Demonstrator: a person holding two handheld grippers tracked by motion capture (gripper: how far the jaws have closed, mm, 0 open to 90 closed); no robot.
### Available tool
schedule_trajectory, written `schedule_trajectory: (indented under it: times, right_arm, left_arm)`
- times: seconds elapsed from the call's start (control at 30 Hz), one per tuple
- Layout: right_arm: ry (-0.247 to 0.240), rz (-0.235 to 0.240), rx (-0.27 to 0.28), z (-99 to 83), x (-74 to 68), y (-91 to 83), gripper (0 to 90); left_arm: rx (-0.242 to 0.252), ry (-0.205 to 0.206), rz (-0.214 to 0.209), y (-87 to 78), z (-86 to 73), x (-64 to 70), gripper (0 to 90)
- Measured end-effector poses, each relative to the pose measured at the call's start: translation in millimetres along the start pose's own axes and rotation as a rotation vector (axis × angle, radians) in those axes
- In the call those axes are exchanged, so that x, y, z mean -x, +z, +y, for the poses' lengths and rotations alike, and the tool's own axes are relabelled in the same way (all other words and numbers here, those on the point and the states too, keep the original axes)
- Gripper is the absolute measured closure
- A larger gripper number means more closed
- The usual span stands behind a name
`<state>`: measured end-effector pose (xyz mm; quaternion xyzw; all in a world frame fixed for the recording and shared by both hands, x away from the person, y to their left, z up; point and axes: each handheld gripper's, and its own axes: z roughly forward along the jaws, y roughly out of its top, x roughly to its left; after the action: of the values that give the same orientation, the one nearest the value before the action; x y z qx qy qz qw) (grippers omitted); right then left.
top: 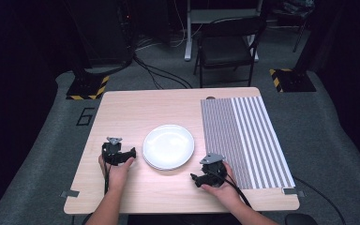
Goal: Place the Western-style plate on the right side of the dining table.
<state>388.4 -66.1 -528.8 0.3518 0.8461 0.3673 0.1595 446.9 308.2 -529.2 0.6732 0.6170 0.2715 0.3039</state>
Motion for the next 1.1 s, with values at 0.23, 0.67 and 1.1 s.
schedule_trajectory:
  times: [0.23, 0.67, 1.1]
  right_arm:
    - [0.003, -0.003, 0.004, -0.1, 0.2, -0.2, 14.9]
    - [0.036, -0.042, 0.029, -1.5, 1.8, -2.8, 29.9]
    - [0.06, -0.014, 0.057, -1.3, 2.8, -8.1, 47.8]
  left_arm:
    - [0.009, -0.01, 0.006, -0.8, -0.2, -0.1, 21.6]
    - [0.018, -0.022, 0.007, -6.2, -0.8, -1.1, 44.4]
    - [0.026, -0.102, -0.091, -14.7, 2.6, -3.1, 53.5]
